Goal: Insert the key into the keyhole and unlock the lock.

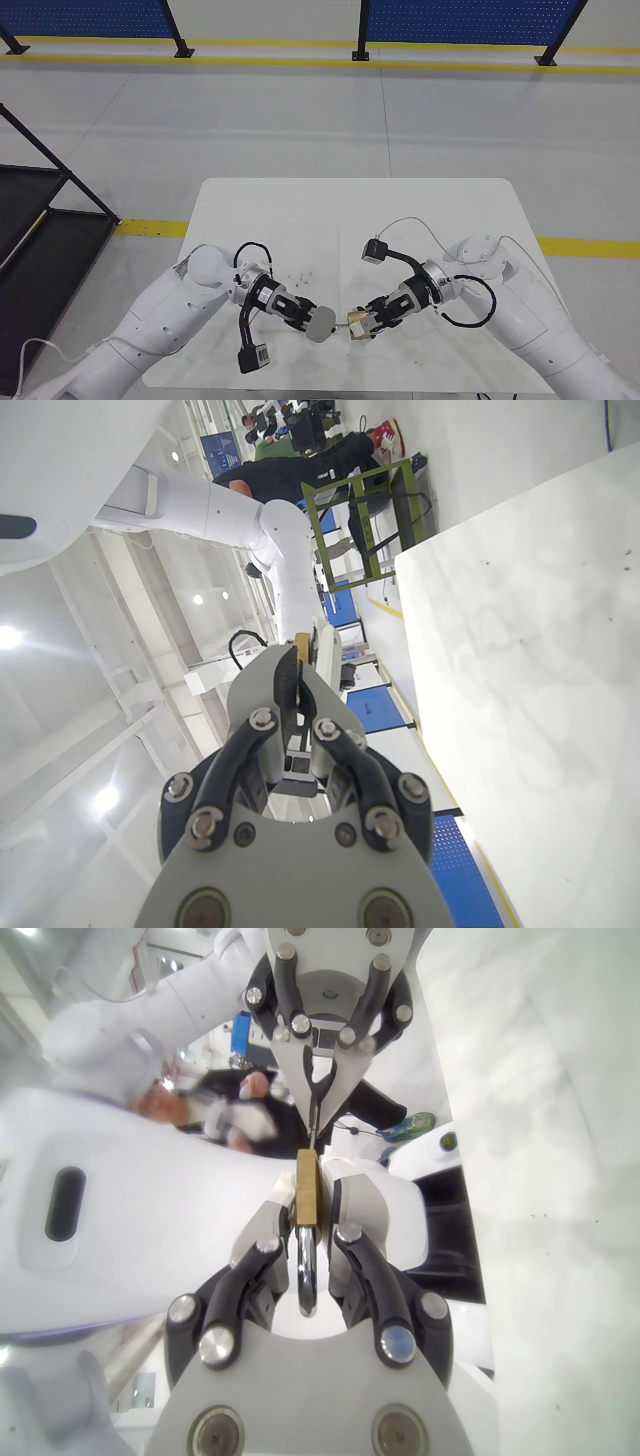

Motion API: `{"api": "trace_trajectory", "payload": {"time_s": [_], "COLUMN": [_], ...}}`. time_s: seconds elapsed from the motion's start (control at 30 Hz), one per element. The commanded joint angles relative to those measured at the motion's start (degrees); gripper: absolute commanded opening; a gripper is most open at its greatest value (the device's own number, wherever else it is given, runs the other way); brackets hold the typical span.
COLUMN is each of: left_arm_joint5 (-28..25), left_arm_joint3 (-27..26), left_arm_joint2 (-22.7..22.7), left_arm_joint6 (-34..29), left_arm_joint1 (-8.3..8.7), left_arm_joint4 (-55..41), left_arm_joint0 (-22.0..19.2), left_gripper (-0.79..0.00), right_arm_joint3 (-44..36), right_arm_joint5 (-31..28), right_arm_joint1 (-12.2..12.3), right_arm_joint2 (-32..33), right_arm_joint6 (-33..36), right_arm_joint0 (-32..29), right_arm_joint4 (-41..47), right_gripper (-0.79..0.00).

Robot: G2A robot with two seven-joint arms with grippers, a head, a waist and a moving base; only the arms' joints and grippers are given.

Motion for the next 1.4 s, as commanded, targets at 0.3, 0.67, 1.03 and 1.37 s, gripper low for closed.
{"api": "trace_trajectory", "payload": {"time_s": [0.3, 0.67, 1.03, 1.37], "left_arm_joint5": [0.44, 0.47, 0.63, 0.26], "left_arm_joint3": [0.44, 0.59, 0.81, 0.67], "left_arm_joint2": [0.81, 1.33, 1.14, 1.54], "left_arm_joint6": [-0.44, -0.47, -0.64, -0.26], "left_arm_joint1": [-0.14, -0.21, -0.15, -0.23], "left_arm_joint4": [-0.21, 0.04, 0.27, 0.12], "left_arm_joint0": [-0.55, -1.11, -1.41, -1.99], "left_gripper": [-0.785, -0.785, -0.785, -0.785], "right_arm_joint3": [0.0, 0.0, 0.0, 0.0], "right_arm_joint5": [0.0, 0.0, 0.0, 0.0], "right_arm_joint1": [0.0, 0.0, 0.0, 0.0], "right_arm_joint2": [0.0, 0.0, 0.0, 0.0], "right_arm_joint6": [0.0, 0.0, 0.0, 0.0], "right_arm_joint0": [0.0, 0.0, 0.0, 0.0], "right_arm_joint4": [0.0, 0.0, 0.0, 0.0], "right_gripper": [-0.785, -0.785, -0.785, -0.785]}}
